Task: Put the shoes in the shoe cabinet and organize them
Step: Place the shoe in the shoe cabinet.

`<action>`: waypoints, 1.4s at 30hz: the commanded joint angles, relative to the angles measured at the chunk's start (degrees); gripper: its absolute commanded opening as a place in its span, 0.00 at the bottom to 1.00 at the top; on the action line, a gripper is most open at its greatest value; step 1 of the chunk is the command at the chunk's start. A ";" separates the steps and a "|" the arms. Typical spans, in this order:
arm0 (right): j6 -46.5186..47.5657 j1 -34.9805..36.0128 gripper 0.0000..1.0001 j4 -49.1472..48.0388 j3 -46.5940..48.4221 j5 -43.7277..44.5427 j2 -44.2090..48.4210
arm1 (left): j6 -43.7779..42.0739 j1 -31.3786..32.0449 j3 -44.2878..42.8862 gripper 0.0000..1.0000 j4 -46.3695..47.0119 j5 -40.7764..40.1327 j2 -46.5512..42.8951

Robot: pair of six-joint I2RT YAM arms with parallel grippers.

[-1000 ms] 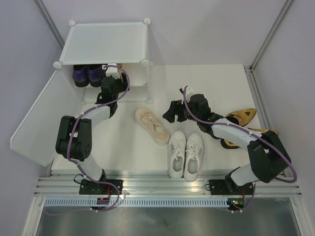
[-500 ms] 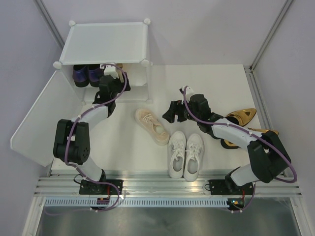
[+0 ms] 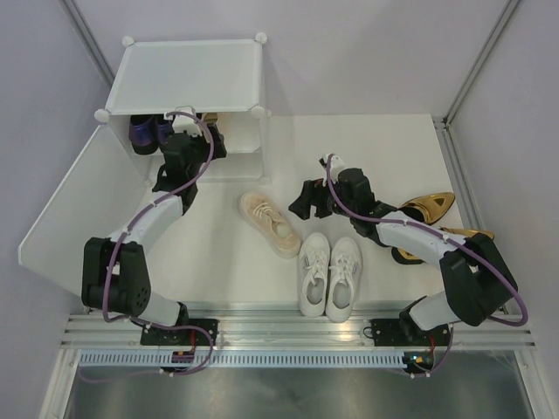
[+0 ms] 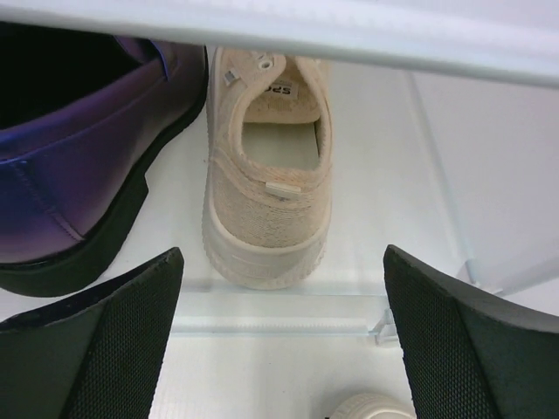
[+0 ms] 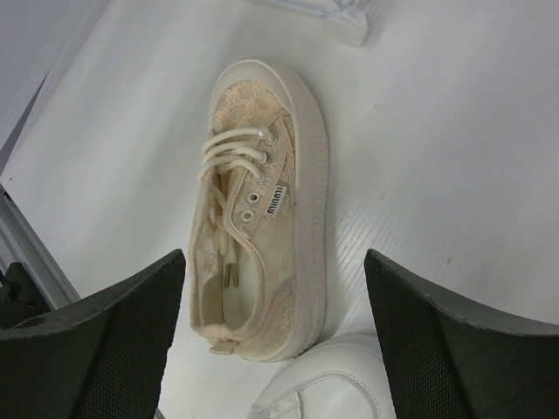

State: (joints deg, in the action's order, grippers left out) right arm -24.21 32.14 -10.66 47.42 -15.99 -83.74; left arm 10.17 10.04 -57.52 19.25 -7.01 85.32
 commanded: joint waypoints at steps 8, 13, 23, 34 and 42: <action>-0.93 0.12 0.86 -2.26 -1.19 -1.76 2.53 | 4.06 -0.02 5.75 0.70 -0.17 0.94 -5.95; -1.02 0.20 0.86 -2.53 -1.28 -1.94 2.01 | 4.24 -0.02 4.88 0.68 0.79 1.47 -4.02; -0.93 0.12 0.86 -2.62 -1.10 -1.94 0.78 | 2.75 -0.11 -0.40 0.68 1.50 0.68 3.01; -1.02 0.20 0.86 -2.97 -0.57 -2.12 -1.42 | 1.16 -0.55 -4.62 0.69 1.67 0.59 6.96; -0.84 0.12 0.86 -2.71 -0.40 -2.03 -1.60 | 0.99 -0.90 -5.94 0.71 1.50 1.12 8.46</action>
State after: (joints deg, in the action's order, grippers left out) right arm -24.86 32.14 -11.16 46.22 -17.17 -85.21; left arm 12.40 9.39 -60.97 18.63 -6.92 93.23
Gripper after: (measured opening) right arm 0.858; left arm 0.710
